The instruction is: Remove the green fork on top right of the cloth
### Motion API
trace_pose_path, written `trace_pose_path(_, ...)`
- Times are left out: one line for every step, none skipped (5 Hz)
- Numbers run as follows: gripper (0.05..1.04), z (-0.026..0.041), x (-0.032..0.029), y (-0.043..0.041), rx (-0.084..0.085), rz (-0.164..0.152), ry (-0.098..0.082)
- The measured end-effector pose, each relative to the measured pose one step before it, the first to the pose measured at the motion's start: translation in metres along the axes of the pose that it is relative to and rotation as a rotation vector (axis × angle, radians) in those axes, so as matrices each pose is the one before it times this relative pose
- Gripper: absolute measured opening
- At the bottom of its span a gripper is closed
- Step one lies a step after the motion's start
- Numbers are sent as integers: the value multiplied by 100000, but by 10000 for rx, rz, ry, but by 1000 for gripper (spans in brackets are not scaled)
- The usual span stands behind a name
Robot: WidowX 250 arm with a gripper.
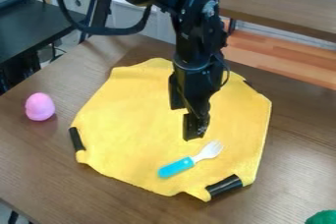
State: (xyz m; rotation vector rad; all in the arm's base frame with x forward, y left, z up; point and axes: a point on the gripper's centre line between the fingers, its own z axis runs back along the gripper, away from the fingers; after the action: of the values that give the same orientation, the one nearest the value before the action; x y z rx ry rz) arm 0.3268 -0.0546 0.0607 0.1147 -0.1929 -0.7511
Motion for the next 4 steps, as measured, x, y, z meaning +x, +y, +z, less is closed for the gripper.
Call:
trace_pose_path(1001, -1346, 89, -1263, -790, 277, 74)
trace_pose_path(1001, -1811, -67, -978, -720, 91, 194)
trace_pose_path(1001, -851, 219, -443, -25, 24, 227)
trace_pose_path(1001, -743, -32, -414, 51, -75, 245)
